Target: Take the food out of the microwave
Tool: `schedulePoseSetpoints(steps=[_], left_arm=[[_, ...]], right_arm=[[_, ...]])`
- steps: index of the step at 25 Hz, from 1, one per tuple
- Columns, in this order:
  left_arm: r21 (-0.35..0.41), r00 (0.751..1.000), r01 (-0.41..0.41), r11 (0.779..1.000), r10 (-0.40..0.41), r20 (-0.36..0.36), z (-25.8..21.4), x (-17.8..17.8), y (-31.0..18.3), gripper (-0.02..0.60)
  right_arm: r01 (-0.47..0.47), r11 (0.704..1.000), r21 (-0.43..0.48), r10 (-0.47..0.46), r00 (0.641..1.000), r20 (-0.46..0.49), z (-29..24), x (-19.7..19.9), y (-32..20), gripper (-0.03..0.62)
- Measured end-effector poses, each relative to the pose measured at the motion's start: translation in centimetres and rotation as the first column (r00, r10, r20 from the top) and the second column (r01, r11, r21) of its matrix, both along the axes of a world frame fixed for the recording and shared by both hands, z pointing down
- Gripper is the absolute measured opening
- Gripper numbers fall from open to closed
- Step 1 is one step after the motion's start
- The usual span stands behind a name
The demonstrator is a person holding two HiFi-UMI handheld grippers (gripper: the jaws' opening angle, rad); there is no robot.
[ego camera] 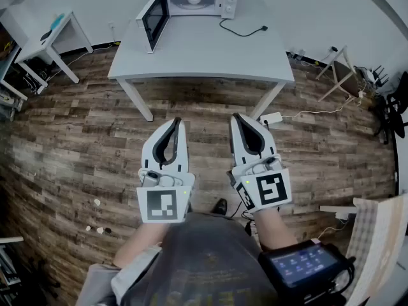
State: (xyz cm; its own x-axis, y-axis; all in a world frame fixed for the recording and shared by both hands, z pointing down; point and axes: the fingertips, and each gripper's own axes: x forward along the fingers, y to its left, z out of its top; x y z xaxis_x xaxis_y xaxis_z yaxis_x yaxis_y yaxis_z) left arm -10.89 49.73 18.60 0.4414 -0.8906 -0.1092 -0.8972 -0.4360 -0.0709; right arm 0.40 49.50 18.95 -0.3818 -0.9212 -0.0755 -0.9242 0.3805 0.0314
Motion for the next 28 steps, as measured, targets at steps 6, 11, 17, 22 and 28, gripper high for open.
schedulePoseSetpoints(steps=[6, 11, 17, 22, 28], left_arm=[[0.004, 1.0, 0.001, 1.0, -0.001, -0.003, -0.3, -0.1, -0.3, 0.008], [-0.001, 1.0, -0.004, 1.0, 0.004, -0.004, -0.1, 0.0, -0.3, 0.008], [-0.012, 1.0, -0.003, 1.0, 0.003, -0.013, 0.4, 0.6, -0.4, 0.008], [-0.014, 1.0, 0.017, 1.0, -0.017, -0.011, 0.4, 2.1, -0.5, 0.008], [-0.022, 0.999, 0.054, 0.998, -0.054, 0.0, 0.9, 4.9, -0.2, 0.008]], right_arm=[[0.008, 1.0, 0.007, -0.008, 1.0, -0.001, -0.3, -0.3, -0.4, 0.006], [0.003, 1.0, 0.004, -0.003, 1.0, 0.001, -0.1, -0.2, -0.3, 0.006], [0.016, 1.0, -0.008, -0.016, 0.998, 0.059, 0.2, 0.4, -0.2, 0.006], [0.033, 0.999, -0.012, -0.032, 0.998, 0.057, 0.2, 1.9, -0.5, 0.006], [0.076, 0.996, -0.043, -0.074, 0.996, 0.039, 1.4, 4.6, -0.6, 0.006]])
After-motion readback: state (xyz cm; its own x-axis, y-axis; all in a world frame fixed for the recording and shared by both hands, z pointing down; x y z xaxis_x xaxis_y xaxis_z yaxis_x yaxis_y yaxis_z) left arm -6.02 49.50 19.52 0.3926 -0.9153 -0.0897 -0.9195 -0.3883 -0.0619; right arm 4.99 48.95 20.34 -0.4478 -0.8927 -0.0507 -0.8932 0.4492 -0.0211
